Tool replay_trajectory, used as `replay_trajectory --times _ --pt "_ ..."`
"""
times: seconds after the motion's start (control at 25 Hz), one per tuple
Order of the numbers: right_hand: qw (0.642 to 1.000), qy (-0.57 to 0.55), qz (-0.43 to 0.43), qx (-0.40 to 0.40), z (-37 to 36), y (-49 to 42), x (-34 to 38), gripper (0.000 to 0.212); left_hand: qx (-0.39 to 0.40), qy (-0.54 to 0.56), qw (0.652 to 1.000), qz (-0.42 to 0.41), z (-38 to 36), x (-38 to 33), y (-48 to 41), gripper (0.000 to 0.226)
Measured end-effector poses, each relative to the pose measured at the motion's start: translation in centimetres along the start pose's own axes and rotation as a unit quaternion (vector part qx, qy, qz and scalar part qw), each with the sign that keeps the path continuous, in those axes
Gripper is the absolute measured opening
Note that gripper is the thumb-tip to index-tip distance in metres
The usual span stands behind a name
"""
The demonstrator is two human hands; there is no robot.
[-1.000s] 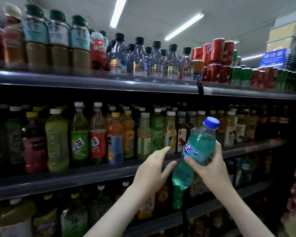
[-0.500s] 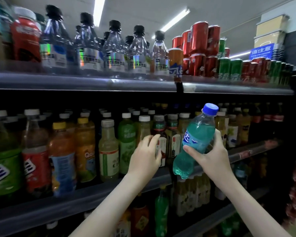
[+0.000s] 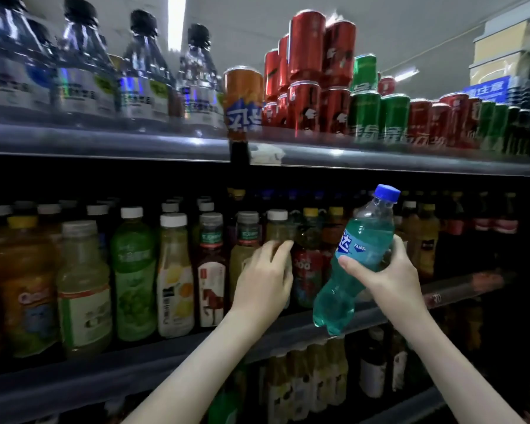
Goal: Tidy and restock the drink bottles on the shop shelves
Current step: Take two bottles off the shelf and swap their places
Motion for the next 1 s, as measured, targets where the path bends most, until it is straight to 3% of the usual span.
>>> replay_trajectory --times 0.16,0.36,0.44,0.6,0.76,1.0 --pt "0.998 -0.014 0.006 0.055 3.7 -3.6 -3.0 0.056 -0.007 0.010 0.998 0.055 -4.6 -3.7 -3.8 0.054" --pt "0.993 -0.052 0.004 0.102 5.7 -6.3 -5.8 0.060 0.044 0.059 0.974 0.214 -8.1 -4.4 -7.5 0.091" --pt "0.992 -0.077 -0.001 0.102 6.0 -6.6 -6.7 0.061 0.046 0.049 0.968 0.243 -8.7 -4.1 -7.7 0.095" --pt "0.991 -0.117 -0.001 0.067 6.3 -6.2 -7.7 0.063 0.004 -0.011 0.979 0.201 -7.7 -5.1 -5.7 0.075" --pt "0.988 -0.151 0.022 0.037 6.0 -5.5 -7.4 0.066 -0.033 0.092 0.975 0.197 -4.9 -5.6 -2.3 0.074" --pt "0.982 -0.176 0.060 0.041 2.6 -4.8 -6.0 0.071 -0.208 0.216 0.938 0.172 3.6 -5.2 -0.8 0.060"
Point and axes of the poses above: each hand's wrist, its own y-axis away from the middle knuckle, its own z-axis out of the back of the hand, x = y × z, the point moved 4 cm from there along -y, towards the middle knuckle, and after that the axes turned 2 degrees about -x, right-handed, at the moved point
